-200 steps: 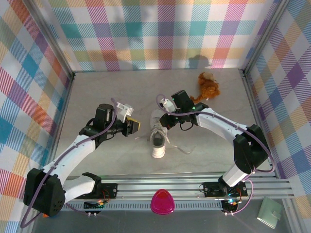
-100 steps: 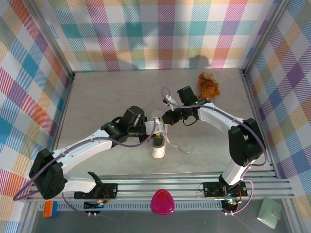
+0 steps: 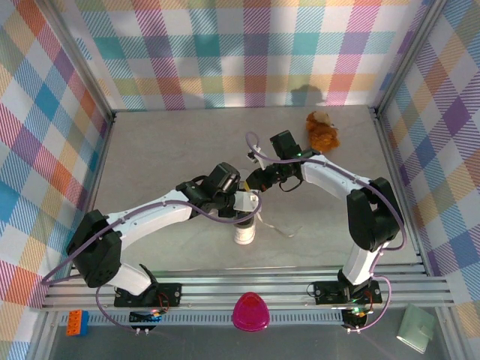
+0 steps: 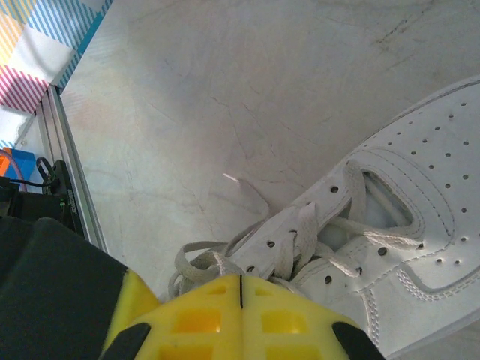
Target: Tie the shoes
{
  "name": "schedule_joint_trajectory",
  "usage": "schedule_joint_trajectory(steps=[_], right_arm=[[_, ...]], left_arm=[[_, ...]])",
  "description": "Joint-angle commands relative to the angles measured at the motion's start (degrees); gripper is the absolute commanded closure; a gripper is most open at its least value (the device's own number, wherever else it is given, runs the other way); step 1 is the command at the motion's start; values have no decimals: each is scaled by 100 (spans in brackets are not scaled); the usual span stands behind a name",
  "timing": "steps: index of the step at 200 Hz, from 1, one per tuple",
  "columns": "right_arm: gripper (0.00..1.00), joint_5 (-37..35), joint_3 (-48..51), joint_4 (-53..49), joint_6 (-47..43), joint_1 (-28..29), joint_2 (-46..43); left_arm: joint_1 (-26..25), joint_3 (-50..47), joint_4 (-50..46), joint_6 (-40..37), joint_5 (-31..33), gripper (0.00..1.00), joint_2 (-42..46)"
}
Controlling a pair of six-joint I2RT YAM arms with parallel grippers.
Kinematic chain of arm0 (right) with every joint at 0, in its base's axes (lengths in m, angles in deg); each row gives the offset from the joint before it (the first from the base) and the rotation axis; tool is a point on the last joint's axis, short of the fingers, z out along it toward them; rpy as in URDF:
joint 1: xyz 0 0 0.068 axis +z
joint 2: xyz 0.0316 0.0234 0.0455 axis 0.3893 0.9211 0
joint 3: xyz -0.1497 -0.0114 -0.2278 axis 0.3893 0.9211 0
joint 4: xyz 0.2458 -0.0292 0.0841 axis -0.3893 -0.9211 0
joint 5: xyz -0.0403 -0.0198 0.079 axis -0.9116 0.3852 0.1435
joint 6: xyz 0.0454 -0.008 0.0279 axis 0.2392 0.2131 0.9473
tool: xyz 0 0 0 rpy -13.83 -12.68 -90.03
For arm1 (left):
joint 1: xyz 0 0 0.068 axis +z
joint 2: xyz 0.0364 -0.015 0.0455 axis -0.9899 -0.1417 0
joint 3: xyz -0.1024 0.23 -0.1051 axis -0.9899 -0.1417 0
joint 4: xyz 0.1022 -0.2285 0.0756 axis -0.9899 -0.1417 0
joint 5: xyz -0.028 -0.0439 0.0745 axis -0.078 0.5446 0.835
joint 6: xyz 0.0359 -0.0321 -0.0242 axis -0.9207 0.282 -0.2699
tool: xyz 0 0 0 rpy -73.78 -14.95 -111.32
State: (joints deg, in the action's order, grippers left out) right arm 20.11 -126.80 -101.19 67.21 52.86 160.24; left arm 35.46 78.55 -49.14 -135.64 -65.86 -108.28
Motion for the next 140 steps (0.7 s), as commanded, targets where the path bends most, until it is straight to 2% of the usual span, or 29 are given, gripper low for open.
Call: schedule_joint_trajectory(steps=[1,59,102,140], right_arm=[[100,242,-196,-94,-172,-7,135],[100,245,-270,-137,-172,-6,190],[100,114,-212,-124,-187,-11,95],[100,-66,37,50,-242,-7,-204]], left_arm=[[-56,157,-78,-338,101,73,-120],[-201,-42,242,-619,630,74,-255],[-204,-68,298,-369,593,100,-122],[-65,-127,264,104,251,100,157]])
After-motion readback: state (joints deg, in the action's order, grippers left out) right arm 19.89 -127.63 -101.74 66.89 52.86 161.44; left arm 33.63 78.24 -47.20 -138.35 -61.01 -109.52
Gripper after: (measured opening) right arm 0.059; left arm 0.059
